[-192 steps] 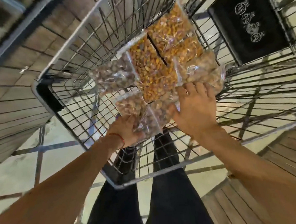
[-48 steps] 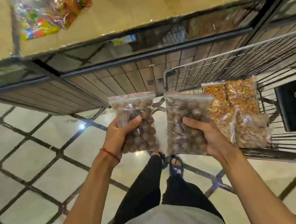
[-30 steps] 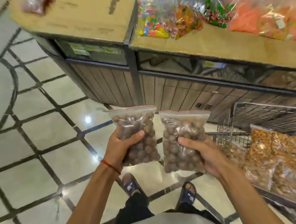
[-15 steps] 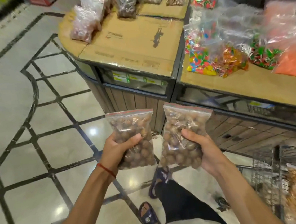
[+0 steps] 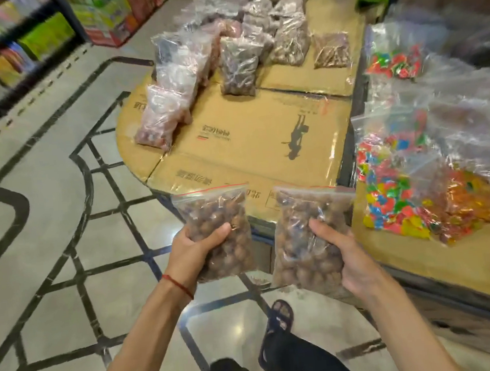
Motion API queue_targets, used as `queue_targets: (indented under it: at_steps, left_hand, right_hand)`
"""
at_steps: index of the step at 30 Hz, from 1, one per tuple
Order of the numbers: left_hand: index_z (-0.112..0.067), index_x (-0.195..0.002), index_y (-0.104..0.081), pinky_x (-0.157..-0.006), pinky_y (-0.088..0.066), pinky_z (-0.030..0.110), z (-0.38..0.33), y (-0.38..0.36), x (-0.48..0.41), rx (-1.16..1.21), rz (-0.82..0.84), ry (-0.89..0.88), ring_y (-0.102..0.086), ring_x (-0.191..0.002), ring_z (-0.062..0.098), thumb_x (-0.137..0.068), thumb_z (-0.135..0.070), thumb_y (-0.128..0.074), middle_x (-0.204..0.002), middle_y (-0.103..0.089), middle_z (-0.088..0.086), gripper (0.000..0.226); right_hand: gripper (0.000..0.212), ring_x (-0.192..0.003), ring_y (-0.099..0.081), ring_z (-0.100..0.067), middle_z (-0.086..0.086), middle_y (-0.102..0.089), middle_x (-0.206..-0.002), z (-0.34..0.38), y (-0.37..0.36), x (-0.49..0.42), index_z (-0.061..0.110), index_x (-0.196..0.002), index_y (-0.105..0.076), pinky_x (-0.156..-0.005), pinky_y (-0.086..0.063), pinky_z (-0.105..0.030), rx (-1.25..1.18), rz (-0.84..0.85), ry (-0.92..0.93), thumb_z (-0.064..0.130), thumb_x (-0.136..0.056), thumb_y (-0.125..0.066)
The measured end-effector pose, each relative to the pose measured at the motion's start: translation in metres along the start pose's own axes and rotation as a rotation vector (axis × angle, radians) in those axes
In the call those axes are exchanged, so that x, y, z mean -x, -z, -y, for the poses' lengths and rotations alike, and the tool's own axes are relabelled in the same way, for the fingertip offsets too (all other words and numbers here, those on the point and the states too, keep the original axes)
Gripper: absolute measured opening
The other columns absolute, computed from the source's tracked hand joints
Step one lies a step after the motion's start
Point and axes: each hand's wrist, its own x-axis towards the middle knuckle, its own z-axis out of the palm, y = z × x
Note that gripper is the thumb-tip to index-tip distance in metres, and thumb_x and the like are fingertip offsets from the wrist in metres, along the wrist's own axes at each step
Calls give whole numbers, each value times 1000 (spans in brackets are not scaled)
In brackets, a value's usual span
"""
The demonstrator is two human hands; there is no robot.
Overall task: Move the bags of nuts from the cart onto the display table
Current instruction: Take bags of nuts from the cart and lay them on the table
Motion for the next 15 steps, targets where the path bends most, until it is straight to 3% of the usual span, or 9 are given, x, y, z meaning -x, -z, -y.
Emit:
queue_targets:
  at_steps: [2,5,8,12,15]
  left_hand:
    - [-3,-123,-71,-89,-60,40,-12,-8,-31,-5,14,-5,-75,-104,33,-81,-12,-83,-112,-78,17,45]
    - [-4,-123,-71,-81,-60,34,-31,-19,-67,-15,37,-21,-76,-99,29,-78,-16,-83,-108,-79,14,47]
    - [-6,-124,-71,-77,-62,31,-50,-24,-103,-29,81,-11,-77,-92,23,-87,-6,-76,-105,-80,10,37]
    - [-9,-128,-70,-89,-61,42,-71,-23,-160,-62,181,25,-74,-105,34,-93,-9,-71,-114,-78,14,36]
    - [-10,-127,-70,-80,-64,35,-89,-25,-206,-119,255,8,-77,-92,20,-96,-5,-66,-112,-78,9,32]
  right_hand:
    - [77,-97,-80,-32,-13,-81,-112,19,-6,-25,19,-111,-80,-76,-64,-43,-9,5,-8,38,-41,-105]
    - [43,-96,-79,-29,-13,-81,-109,40,-11,-59,18,-109,-83,-78,-64,-40,-58,6,17,23,-66,-89]
    - [49,-94,-79,-29,-14,-80,-109,59,-21,-86,8,-119,-76,-74,-65,-38,-90,0,8,20,-72,-81]
    - [44,-90,-79,-27,-11,-81,-104,79,-43,-116,11,-114,-74,-69,-64,-33,-57,-20,60,20,-71,-82]
    - [37,-89,-78,-27,-12,-80,-103,88,-59,-138,12,-107,-76,-73,-64,-37,-54,-47,77,21,-71,-82]
